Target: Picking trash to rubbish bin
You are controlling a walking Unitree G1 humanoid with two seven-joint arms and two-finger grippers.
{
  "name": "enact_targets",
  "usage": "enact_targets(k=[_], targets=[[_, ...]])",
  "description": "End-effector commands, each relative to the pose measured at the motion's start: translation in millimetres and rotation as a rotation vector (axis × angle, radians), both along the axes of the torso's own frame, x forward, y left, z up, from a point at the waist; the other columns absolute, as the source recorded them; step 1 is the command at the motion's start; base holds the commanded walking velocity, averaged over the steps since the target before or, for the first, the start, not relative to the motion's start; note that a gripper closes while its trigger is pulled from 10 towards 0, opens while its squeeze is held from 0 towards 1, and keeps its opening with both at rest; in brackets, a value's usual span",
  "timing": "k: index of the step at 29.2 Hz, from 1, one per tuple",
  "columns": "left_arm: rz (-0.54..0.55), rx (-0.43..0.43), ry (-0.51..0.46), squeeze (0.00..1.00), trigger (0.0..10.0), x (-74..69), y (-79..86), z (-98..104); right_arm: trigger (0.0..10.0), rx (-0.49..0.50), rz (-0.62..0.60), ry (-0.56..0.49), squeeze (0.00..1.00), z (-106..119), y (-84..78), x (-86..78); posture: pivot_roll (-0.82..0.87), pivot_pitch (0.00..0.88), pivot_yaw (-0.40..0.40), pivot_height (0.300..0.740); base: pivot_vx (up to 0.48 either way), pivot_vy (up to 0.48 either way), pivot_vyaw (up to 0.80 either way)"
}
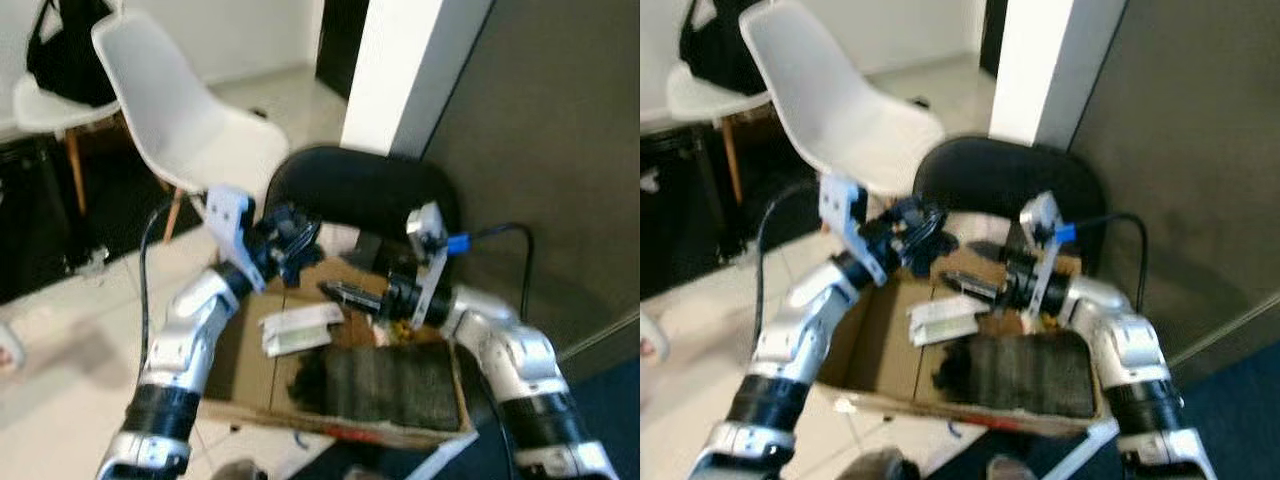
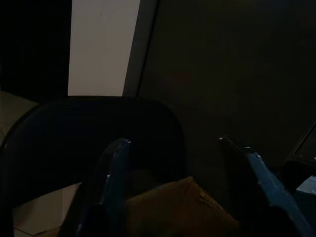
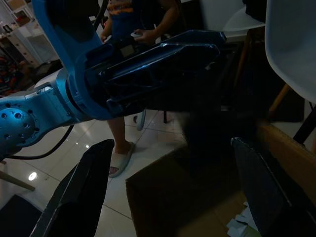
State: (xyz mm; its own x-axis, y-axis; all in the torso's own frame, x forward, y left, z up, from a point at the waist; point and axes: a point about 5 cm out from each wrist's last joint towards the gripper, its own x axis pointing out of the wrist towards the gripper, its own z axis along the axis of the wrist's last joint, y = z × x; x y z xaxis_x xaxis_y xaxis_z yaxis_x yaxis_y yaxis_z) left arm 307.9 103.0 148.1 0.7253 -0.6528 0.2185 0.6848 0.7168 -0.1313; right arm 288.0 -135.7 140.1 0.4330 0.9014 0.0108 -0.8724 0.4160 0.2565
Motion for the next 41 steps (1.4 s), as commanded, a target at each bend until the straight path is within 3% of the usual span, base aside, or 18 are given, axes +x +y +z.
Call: enact_targets(k=[1,11,12,22,41], targets=[[-0.023,-0.007,0.019,1.00,10.0,-1.4,-3.4,-4.0,10.0,-0.027,0.001,-0.004,0.00,-1.7,-3.3,-1.2,-0.04,0.000,-0.056,0.740,0.000,0.000,0.00],[-0.023,0.001,0.021,1.00,10.0,-1.0,-3.4,-4.2,10.0,-0.030,0.003,-0.009,0.00,-1.1,-3.6,-1.3,-0.04,0.000,-0.055,0.740,0.000,0.000,0.00],[-0.019,0.004,0.025,0.00,10.0,-0.8,-3.3,-4.6,10.0,-0.030,0.003,-0.009,0.00,-0.9,-3.6,-1.2,-0.04,0.000,-0.055,0.740,0.000,0.000,0.00],[-0.013,0.021,0.036,0.00,10.0,-0.3,-3.1,-6.3,10.0,-0.026,-0.001,-0.010,0.00,-1.0,-3.6,-0.6,-0.04,0.000,-0.053,0.740,0.000,0.000,0.00],[-0.014,0.043,0.037,0.00,10.0,-0.5,-4.4,-6.8,10.0,-0.020,-0.004,-0.009,0.00,-1.1,-3.1,-0.7,-0.04,0.000,-0.050,0.740,-0.366,0.000,0.00]])
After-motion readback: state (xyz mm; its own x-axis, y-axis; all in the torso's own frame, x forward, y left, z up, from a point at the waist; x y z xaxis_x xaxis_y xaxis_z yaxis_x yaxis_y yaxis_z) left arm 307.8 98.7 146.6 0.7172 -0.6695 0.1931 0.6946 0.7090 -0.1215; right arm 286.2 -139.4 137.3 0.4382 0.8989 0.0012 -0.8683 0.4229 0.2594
